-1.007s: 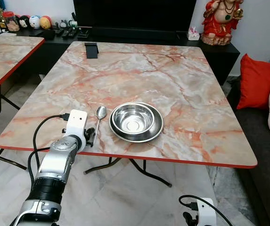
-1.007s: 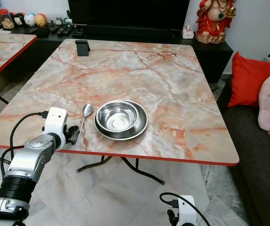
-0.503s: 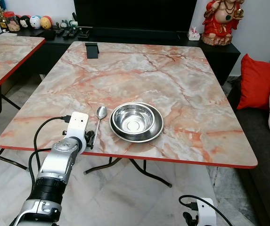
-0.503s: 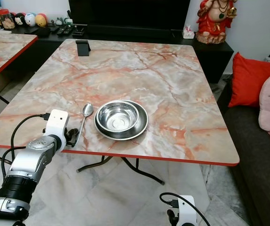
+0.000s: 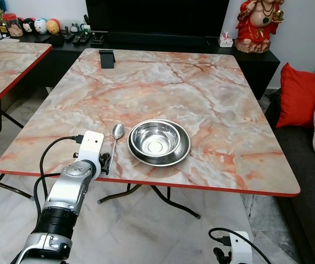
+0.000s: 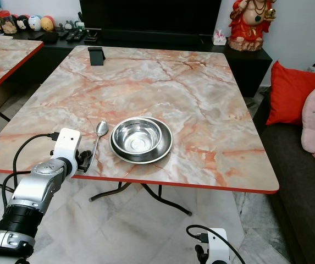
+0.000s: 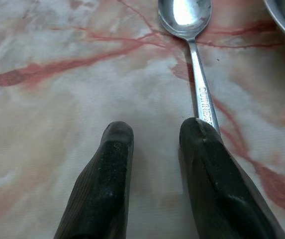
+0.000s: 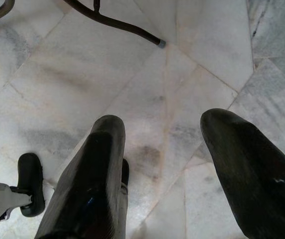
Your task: Setting the table
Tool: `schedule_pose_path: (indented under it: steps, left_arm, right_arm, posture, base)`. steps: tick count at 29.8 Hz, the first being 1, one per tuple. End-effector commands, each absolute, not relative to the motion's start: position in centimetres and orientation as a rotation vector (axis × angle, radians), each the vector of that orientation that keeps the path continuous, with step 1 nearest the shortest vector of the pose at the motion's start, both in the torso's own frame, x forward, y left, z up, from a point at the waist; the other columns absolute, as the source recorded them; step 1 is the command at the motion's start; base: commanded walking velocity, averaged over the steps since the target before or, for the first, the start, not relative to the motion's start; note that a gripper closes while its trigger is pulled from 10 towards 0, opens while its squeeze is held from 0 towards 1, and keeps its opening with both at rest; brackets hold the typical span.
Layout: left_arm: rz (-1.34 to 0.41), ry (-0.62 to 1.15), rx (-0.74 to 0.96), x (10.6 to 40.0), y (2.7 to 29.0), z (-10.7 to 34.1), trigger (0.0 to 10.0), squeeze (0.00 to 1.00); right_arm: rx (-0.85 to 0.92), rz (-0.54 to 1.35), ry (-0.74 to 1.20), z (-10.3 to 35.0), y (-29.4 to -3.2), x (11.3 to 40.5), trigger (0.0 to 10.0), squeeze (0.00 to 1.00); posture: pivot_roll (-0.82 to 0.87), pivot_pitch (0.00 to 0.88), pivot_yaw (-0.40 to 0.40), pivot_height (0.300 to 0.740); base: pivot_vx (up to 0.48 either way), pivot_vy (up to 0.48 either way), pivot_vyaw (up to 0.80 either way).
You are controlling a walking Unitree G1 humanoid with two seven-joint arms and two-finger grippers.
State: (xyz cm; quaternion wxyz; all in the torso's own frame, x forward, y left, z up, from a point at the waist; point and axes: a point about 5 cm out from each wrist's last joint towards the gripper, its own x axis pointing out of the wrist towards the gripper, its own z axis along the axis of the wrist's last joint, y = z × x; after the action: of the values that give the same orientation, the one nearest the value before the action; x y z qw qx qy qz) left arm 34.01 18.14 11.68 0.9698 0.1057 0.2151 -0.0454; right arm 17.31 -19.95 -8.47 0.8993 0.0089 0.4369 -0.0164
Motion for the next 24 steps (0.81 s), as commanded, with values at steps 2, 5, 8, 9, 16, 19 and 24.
schedule_pose_path:
  steps: [2,5,8,9,16,19,24]
  left_arm:
    - [-0.067,0.448,0.251,33.9,18.7,11.7,10.0,0.0]
    - [-0.054,0.436,0.274,34.0,18.8,12.1,10.0,0.0]
    - [-0.068,0.444,0.274,34.0,18.7,12.0,10.0,0.0]
    - [-0.071,0.446,0.273,33.9,18.7,12.0,10.0,0.0]
    - [-0.056,0.416,0.263,34.0,18.7,12.1,10.0,0.0]
    - [0.019,0.201,0.18,34.5,18.9,13.8,10.0,0.0]
    - [0.034,0.014,0.118,34.0,18.2,14.8,10.0,0.0]
  right_arm:
    - [0.021,-0.039,0.917,-8.6,-20.1,17.1,10.0,0.0]
    - [0.02,-0.039,0.917,-8.6,-20.1,17.1,10.0,0.0]
    - [0.02,-0.039,0.917,-8.6,-20.1,17.1,10.0,0.0]
    - [0.02,-0.039,0.917,-8.6,-20.1,17.1,10.0,0.0]
    - [0.02,-0.039,0.916,-8.6,-20.1,17.1,10.0,0.0]
    - [0.021,-0.051,0.905,-8.5,-20.1,17.1,10.0,0.0]
    - [0.019,-0.054,0.903,-8.5,-20.2,17.1,10.0,0.0]
  posture:
    - [0.03,0.0,-0.056,0.74]
    - [0.03,0.0,-0.056,0.74]
    - [0.03,0.0,-0.057,0.74]
    - [0.03,0.0,-0.057,0.74]
    - [0.03,0.0,-0.057,0.74]
    - [0.03,0.0,-0.056,0.74]
    - [0.03,0.0,-0.054,0.74]
  base:
    - [0.0,0.0,0.0]
    - [0.0,0.0,0.0]
    - [0.0,0.0,0.0]
    - [0.0,0.0,0.0]
    - [0.0,0.0,0.0]
    - [0.0,0.0,0.0]
    - [0.0,0.0,0.0]
